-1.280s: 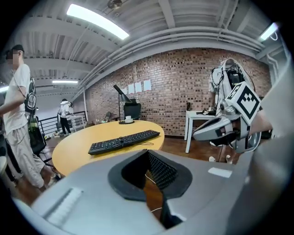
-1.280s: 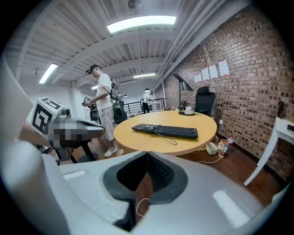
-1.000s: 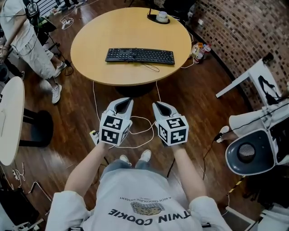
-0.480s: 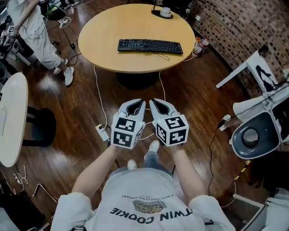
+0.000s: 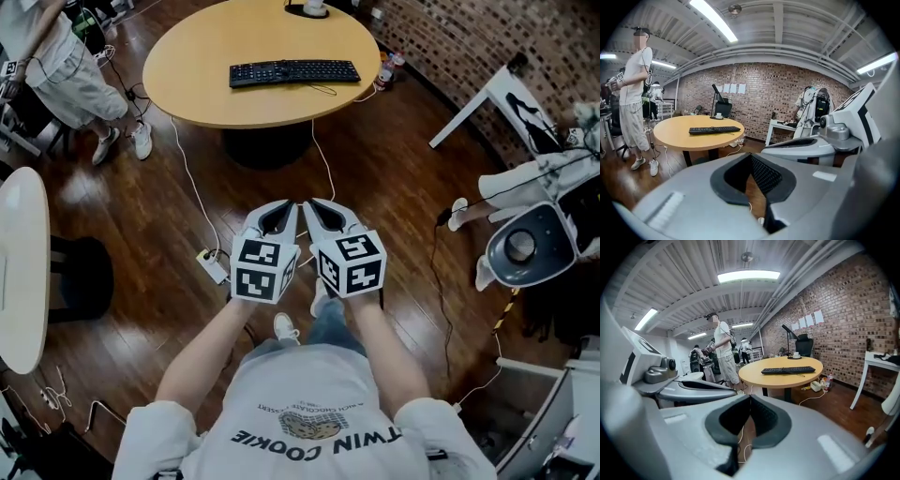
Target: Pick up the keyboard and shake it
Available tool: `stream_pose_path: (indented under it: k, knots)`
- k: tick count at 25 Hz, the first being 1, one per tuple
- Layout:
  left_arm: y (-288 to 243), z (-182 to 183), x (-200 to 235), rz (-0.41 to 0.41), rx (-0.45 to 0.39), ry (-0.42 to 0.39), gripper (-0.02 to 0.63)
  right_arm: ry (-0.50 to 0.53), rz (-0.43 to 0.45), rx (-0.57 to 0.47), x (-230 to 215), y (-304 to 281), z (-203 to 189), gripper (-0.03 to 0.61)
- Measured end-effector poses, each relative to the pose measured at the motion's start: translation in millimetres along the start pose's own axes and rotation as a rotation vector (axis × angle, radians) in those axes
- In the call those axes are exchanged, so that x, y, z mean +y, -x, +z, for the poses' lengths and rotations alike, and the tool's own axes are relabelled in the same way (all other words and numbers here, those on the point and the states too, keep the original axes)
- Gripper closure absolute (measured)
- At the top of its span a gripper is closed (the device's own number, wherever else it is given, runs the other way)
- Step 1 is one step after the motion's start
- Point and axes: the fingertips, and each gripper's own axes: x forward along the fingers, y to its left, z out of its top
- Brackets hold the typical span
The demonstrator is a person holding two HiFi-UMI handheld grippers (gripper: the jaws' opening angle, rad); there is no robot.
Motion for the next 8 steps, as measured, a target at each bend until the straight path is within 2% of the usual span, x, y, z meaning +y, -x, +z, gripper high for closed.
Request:
stream_pose_path:
  k: [8]
  knots:
    - [11.4, -14.7, -10.6, -0.027, 0.006, -0.002, 0.607, -0.011, -0.033, 0.001, 11.0, 12.3, -14.8, 0.577]
